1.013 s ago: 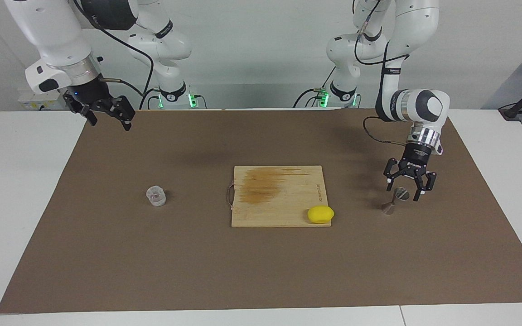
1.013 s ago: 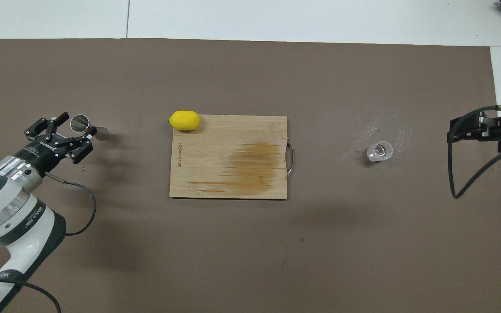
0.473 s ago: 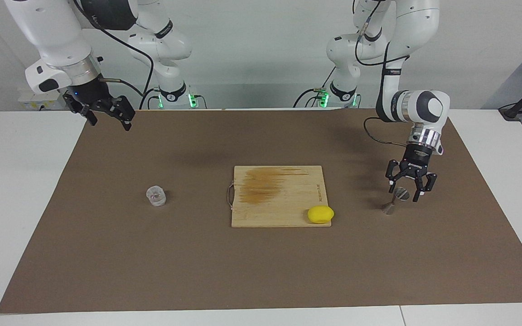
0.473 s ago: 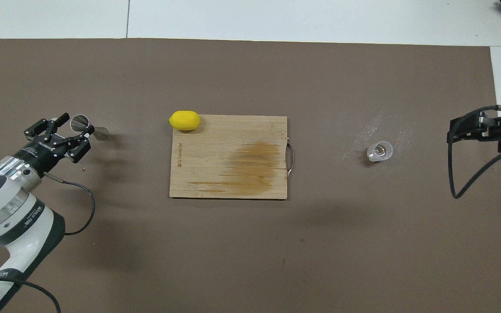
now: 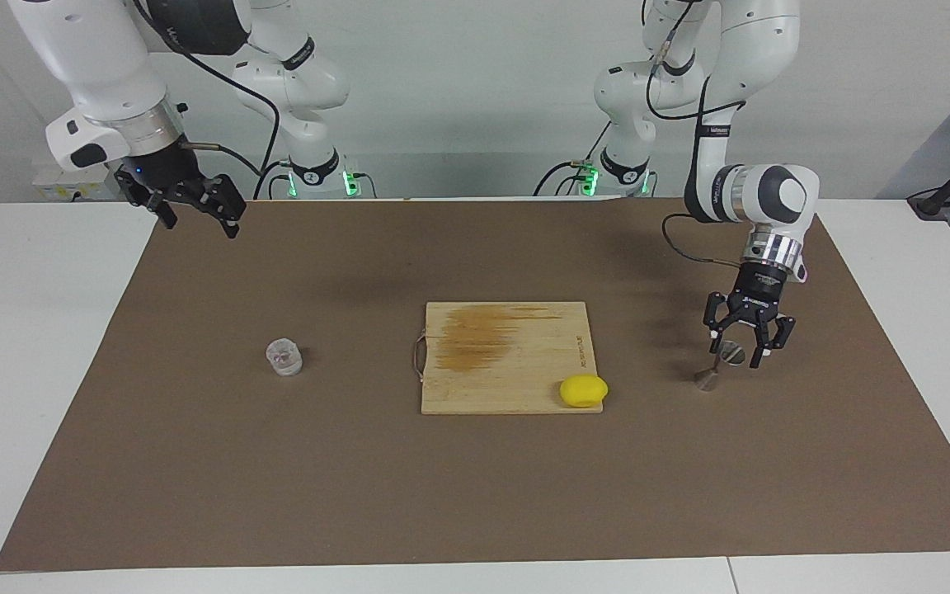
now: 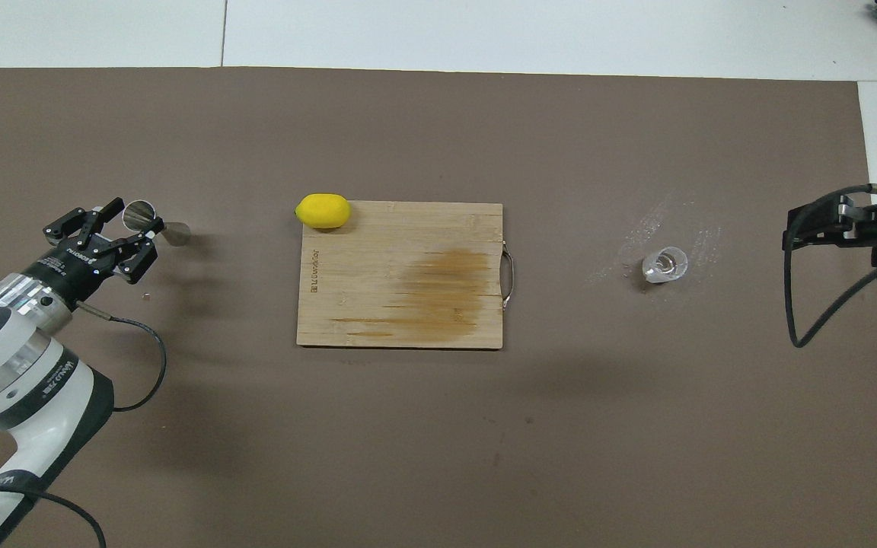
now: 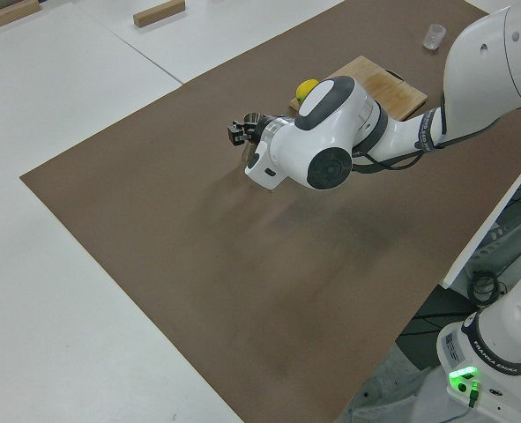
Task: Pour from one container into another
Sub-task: 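Close the left gripper around the small metal cup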
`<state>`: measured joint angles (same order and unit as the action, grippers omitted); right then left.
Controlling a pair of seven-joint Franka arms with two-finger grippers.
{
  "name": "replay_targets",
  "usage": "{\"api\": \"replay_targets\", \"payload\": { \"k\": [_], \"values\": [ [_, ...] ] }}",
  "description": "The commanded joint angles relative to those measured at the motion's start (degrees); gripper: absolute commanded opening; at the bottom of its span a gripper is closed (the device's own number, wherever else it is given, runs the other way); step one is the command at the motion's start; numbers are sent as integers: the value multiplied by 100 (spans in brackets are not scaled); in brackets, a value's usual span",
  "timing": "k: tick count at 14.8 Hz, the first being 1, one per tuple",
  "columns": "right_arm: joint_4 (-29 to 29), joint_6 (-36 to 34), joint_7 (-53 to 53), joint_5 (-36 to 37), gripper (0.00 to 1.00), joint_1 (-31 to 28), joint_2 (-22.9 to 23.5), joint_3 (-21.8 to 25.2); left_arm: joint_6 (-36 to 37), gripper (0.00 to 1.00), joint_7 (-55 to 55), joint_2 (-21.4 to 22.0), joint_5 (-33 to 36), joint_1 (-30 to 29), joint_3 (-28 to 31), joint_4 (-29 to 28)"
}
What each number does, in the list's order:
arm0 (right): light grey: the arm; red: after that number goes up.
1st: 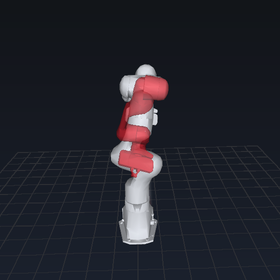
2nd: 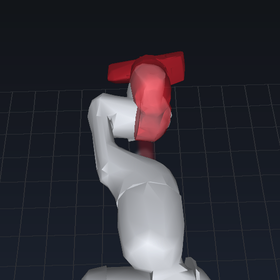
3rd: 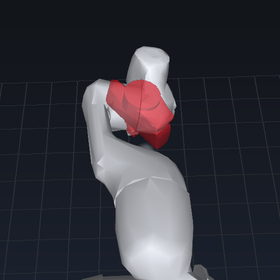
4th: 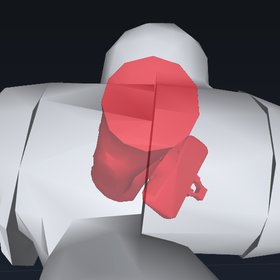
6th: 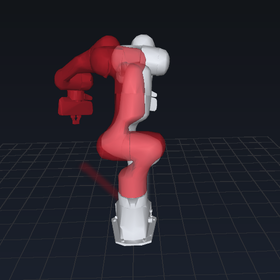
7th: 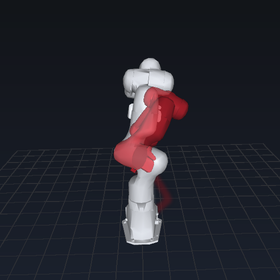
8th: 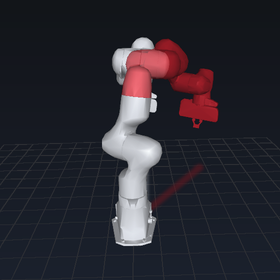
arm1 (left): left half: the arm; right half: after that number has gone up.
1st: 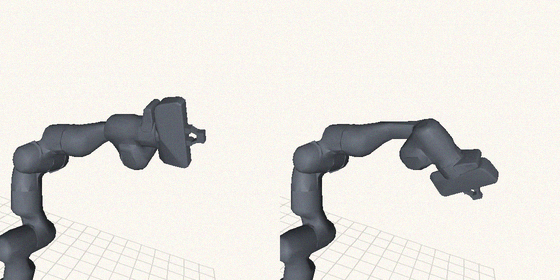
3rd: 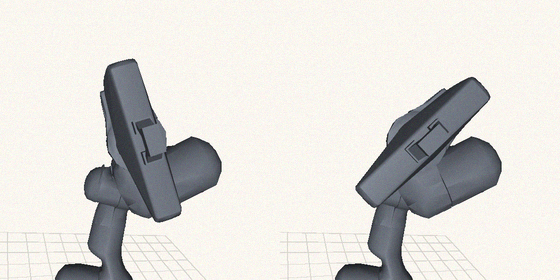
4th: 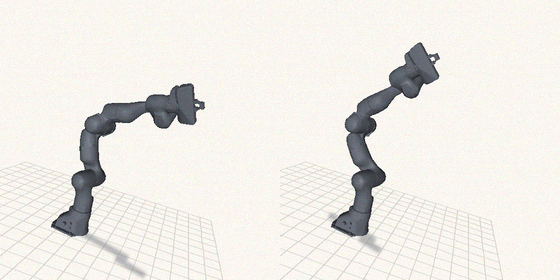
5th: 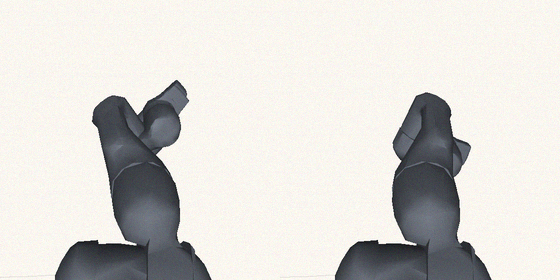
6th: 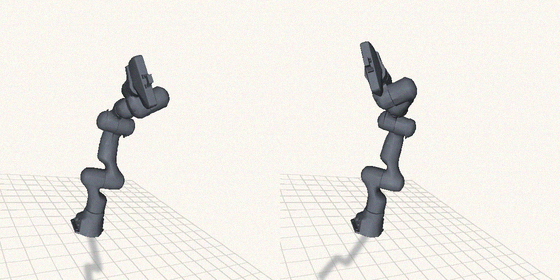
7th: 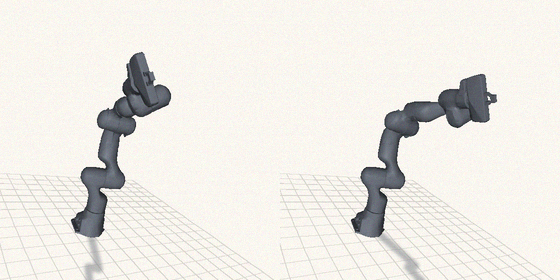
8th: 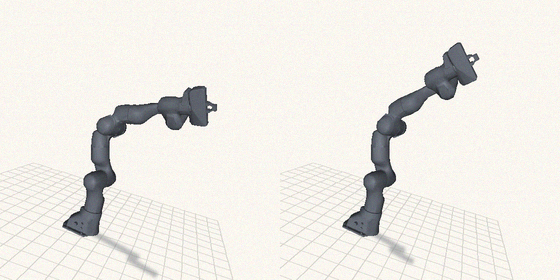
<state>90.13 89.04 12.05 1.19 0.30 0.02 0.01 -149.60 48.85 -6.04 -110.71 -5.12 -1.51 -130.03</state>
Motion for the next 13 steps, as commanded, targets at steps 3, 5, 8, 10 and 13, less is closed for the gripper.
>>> {"api": "replay_targets", "payload": {
  "k": [3,5,8,10,13],
  "values": [
    [39,-54,-106,-76,100,-66,-46,-27,-114,61,-24,6,-144,37,-8,39],
    [39,-54,-97,-76,100,-66,-46,-27,-114,57,-24,6,-144,63,-8,39],
    [39,-54,-106,-76,100,-66,-46,-27,-227,22,-7,24,-144,90,-16,39],
    [39,-54,-106,-76,100,-66,-46,-27,-263,0,2,59,-144,99,-34,39],
    [39,-54,-106,-84,100,-66,-46,-27,-254,0,72,76,-144,99,-60,109]
  ]
}}
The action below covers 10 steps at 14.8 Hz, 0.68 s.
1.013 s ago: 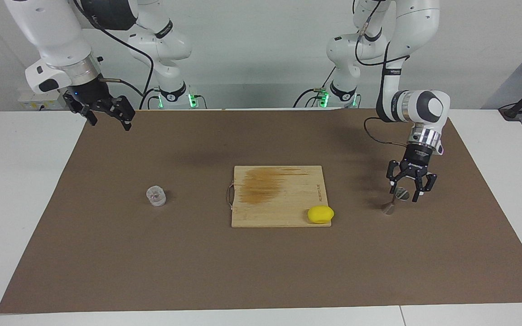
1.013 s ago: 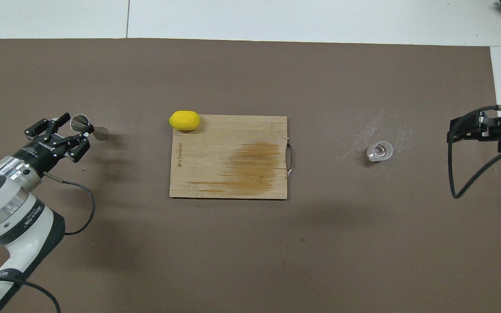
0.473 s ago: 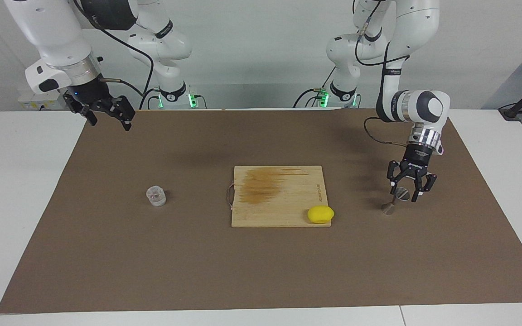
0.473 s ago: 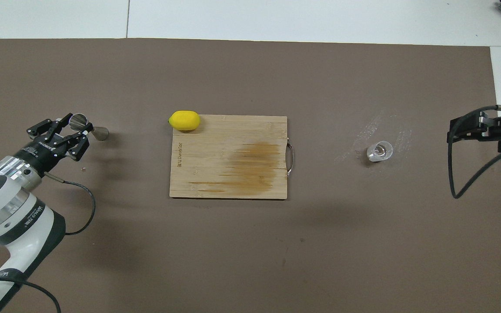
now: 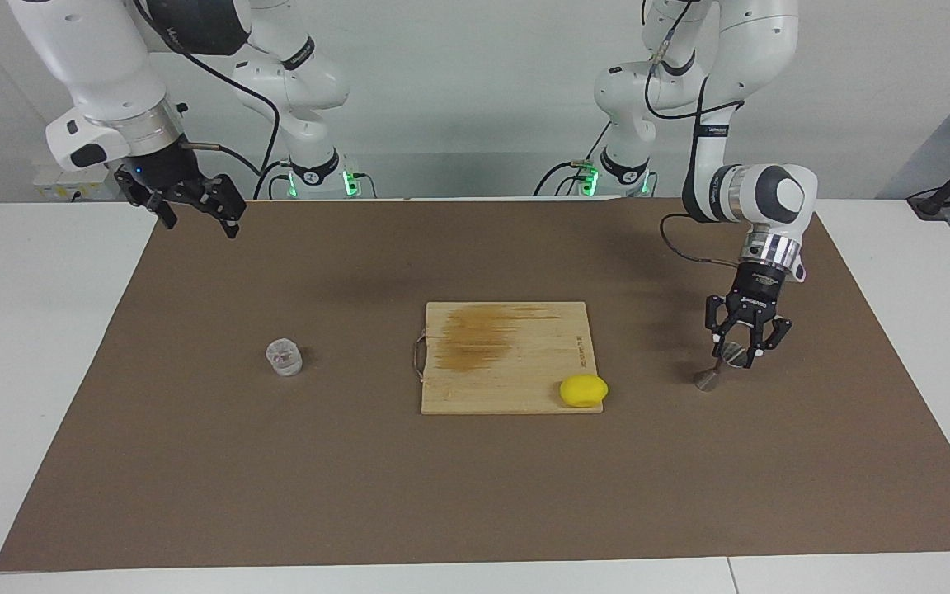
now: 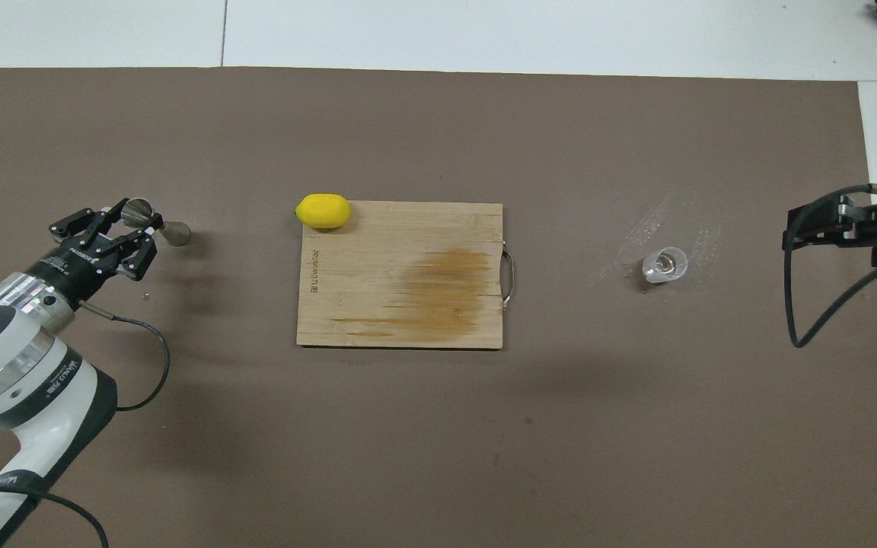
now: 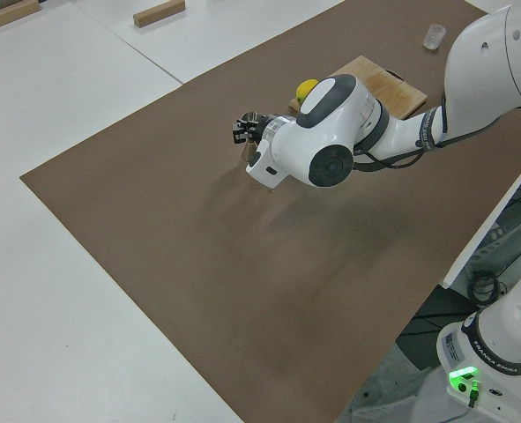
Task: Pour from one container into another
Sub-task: 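Close the left gripper around the small metal cup, then lift the metal cup over the board while the right gripper reaches the glass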
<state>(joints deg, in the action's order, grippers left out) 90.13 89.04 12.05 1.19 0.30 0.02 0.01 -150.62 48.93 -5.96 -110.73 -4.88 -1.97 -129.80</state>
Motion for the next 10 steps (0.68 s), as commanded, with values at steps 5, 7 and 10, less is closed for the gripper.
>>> {"api": "replay_targets", "payload": {
  "k": [5,7,10],
  "values": [
    [48,-106,-97,-84,100,-66,-55,-27,-64,0,82,156,-36,163,-40,165],
    [39,-168,-132,-76,100,-66,-55,-27,-46,0,100,253,-36,259,-92,183],
    [39,-265,-159,-76,100,-4,-55,-27,59,0,152,297,-36,417,-206,350]
  ]
}}
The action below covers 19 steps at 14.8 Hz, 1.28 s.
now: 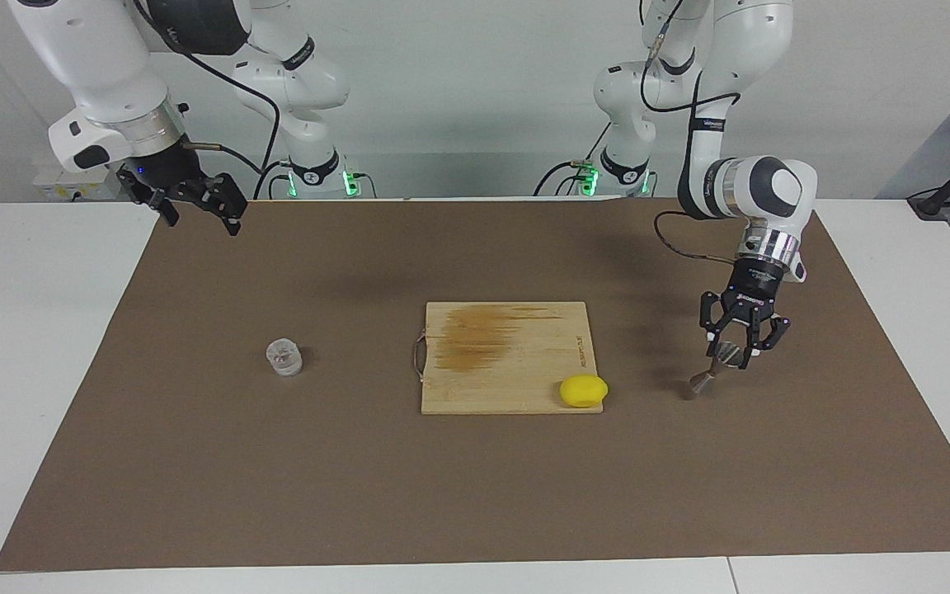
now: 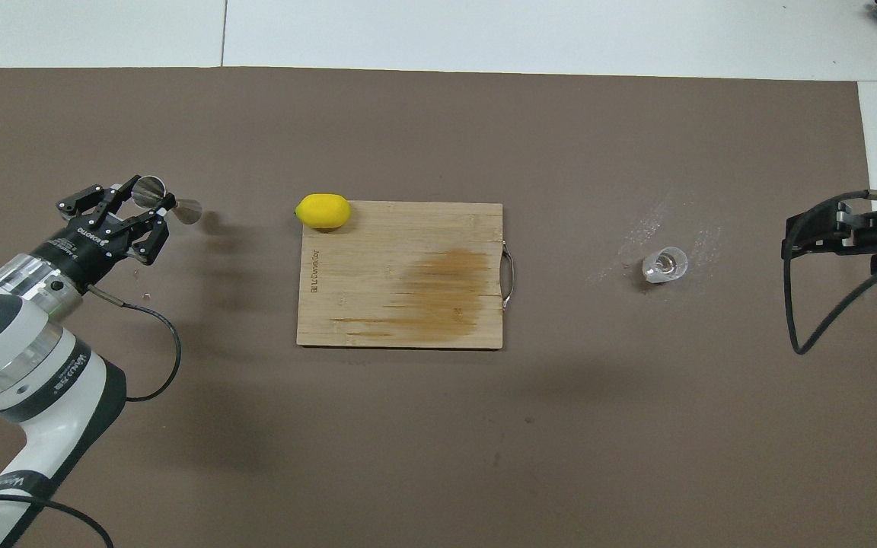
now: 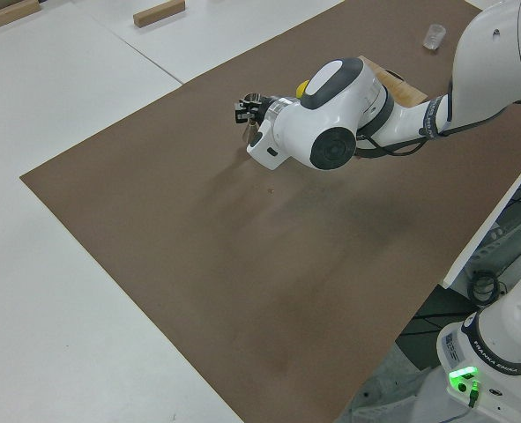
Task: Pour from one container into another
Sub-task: 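Lift the metal cup over the board while the right gripper reaches the glass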
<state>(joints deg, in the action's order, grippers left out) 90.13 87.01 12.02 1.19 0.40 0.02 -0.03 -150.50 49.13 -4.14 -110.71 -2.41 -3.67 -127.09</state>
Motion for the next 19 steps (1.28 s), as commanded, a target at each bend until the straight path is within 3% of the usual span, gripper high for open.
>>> {"api": "replay_targets", "payload": {
  "k": [1,5,9,14,16,19],
  "values": [
    [40,-61,-148,-76,100,-57,-54,-23,73,0,202,115,-38,179,-107,105],
    [48,87,158,-84,98,-57,-63,-23,108,0,220,106,-38,206,-590,429],
    [40,272,1755,-390,95,-13,-28,-23,65,0,763,27,-38,389,-942,737],
    [48,781,3760,-1016,94,-163,190,-6,-522,0,782,-60,-38,1206,-969,913],
    [310,1237,4306,-1016,93,-163,253,-6,-1251,0,782,-306,-29,1680,-969,1185],
    [663,1678,4958,-1121,93,-294,314,-6,-1438,0,957,-369,-38,1963,-1004,1256]
  ]
}}
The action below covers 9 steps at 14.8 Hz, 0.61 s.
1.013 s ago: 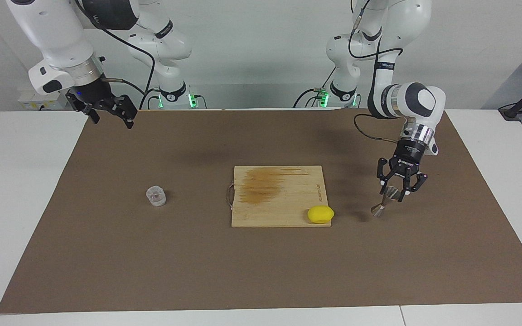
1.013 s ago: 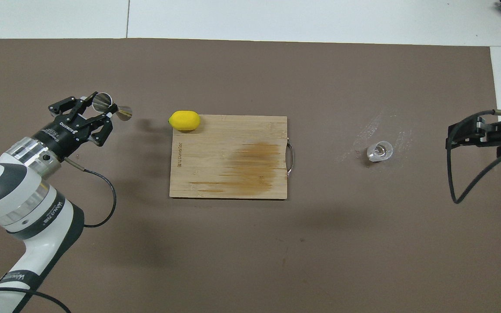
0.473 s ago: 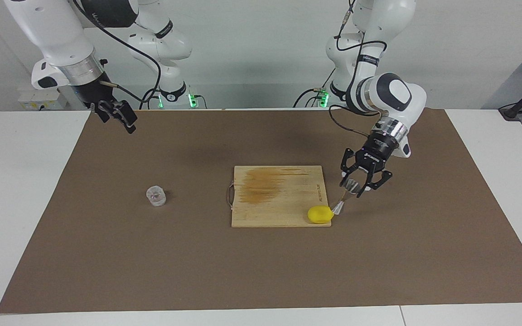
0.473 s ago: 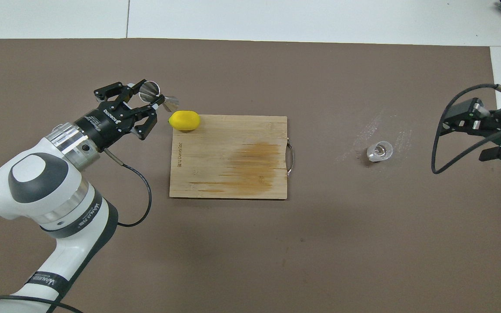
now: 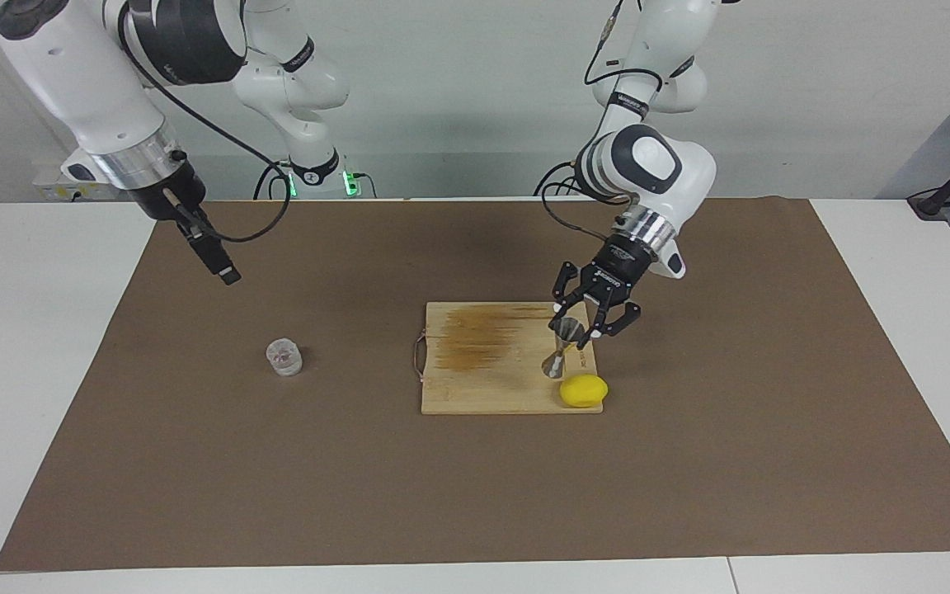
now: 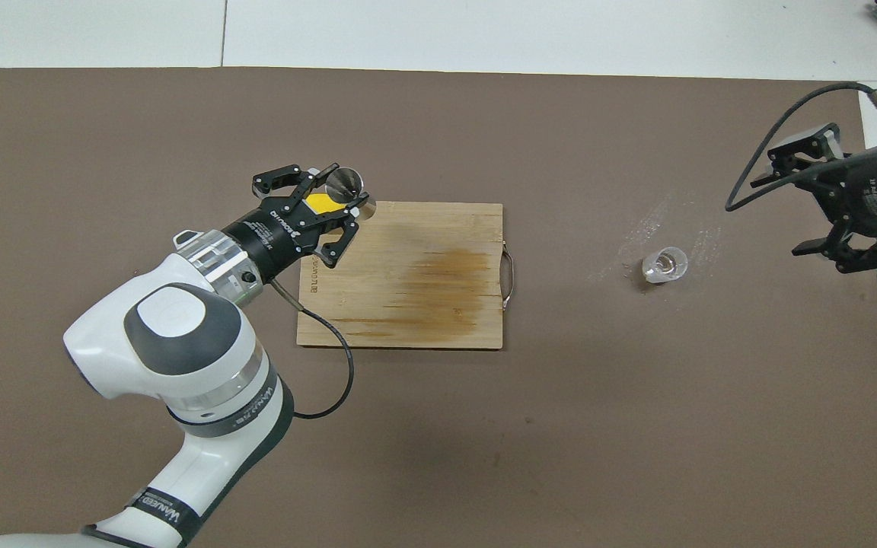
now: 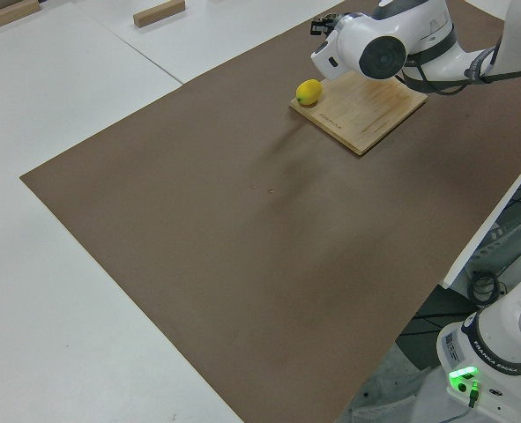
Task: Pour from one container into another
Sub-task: 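Lift the metal cup over the board while the right gripper reaches the glass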
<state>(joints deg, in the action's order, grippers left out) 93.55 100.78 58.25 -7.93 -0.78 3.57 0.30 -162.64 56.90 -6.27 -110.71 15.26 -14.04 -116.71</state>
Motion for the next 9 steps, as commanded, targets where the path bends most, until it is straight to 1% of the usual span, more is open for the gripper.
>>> {"api": "replay_targets", "payload": {
  "k": [1,3,5,7,9],
  "values": [
    [348,328,423,-331,93,-237,55,-39,-303,0,312,-182,-38,310,24,271],
    [348,345,486,-621,94,-526,414,-39,-444,0,357,-453,-108,433,15,613],
    [357,433,390,-824,95,-747,705,-39,-663,0,349,-708,-222,714,15,860],
    [514,600,363,-1017,95,-818,864,-39,-752,0,331,-936,-232,917,24,1026],
    [664,793,354,-1351,95,-941,1005,-39,-752,0,313,-990,-257,944,24,1054]
  ]
}}
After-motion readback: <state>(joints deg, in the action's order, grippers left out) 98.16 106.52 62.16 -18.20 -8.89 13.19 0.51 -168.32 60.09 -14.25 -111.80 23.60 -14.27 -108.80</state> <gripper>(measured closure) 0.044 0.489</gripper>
